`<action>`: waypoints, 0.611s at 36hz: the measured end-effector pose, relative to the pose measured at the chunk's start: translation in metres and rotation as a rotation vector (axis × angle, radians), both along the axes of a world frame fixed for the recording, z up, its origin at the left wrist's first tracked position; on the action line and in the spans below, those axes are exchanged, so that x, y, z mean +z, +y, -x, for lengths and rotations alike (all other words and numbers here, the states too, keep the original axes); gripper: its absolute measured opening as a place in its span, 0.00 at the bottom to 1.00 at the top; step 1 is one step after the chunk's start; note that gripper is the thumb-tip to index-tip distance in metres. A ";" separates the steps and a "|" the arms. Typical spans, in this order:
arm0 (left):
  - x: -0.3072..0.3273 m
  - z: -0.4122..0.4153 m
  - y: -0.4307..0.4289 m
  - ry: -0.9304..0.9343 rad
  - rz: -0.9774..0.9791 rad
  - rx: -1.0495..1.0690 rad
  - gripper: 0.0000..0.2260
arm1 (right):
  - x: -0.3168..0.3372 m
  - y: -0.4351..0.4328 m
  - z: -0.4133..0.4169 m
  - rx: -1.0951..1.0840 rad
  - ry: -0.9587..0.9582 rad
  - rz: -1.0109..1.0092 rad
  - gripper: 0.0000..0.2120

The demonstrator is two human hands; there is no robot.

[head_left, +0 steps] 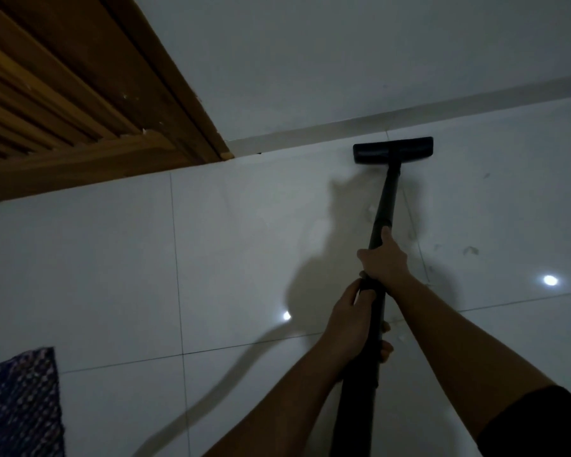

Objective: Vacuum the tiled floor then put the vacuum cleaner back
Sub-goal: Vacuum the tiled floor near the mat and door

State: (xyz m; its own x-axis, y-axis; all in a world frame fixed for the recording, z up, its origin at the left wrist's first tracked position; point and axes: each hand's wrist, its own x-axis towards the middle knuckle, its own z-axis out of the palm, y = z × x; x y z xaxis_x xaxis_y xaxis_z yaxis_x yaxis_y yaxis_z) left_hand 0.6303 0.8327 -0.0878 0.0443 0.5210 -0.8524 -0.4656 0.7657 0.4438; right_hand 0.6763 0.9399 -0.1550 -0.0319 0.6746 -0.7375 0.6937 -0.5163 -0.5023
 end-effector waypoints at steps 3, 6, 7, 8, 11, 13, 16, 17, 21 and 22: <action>-0.002 -0.004 0.006 0.000 0.001 -0.003 0.15 | -0.001 0.006 -0.006 -0.025 0.005 0.006 0.37; -0.003 -0.009 0.013 0.008 0.003 -0.014 0.15 | -0.002 0.012 -0.011 -0.031 0.010 0.016 0.37; -0.004 -0.010 0.015 0.013 0.001 -0.014 0.15 | -0.003 0.014 -0.012 -0.029 0.013 0.017 0.37; -0.004 -0.011 0.017 0.016 -0.001 -0.011 0.15 | -0.004 0.016 -0.014 -0.027 0.015 0.018 0.37; -0.006 -0.015 0.023 0.033 -0.003 -0.008 0.15 | -0.007 0.022 -0.017 -0.025 0.030 0.015 0.37; -0.009 -0.017 0.026 0.040 0.000 0.000 0.15 | -0.009 0.025 -0.018 -0.015 0.038 0.021 0.37; -0.011 -0.021 0.031 0.049 0.000 0.005 0.15 | -0.009 0.030 -0.021 0.006 0.044 0.029 0.37; -0.011 -0.022 0.032 0.049 0.000 0.005 0.15 | -0.009 0.031 -0.023 0.013 0.044 0.032 0.37; -0.009 -0.029 0.034 0.039 0.003 0.008 0.14 | -0.011 0.032 -0.031 0.026 0.030 0.047 0.37; -0.008 -0.032 0.033 0.041 0.002 0.006 0.14 | -0.010 0.031 -0.033 0.025 0.028 0.050 0.37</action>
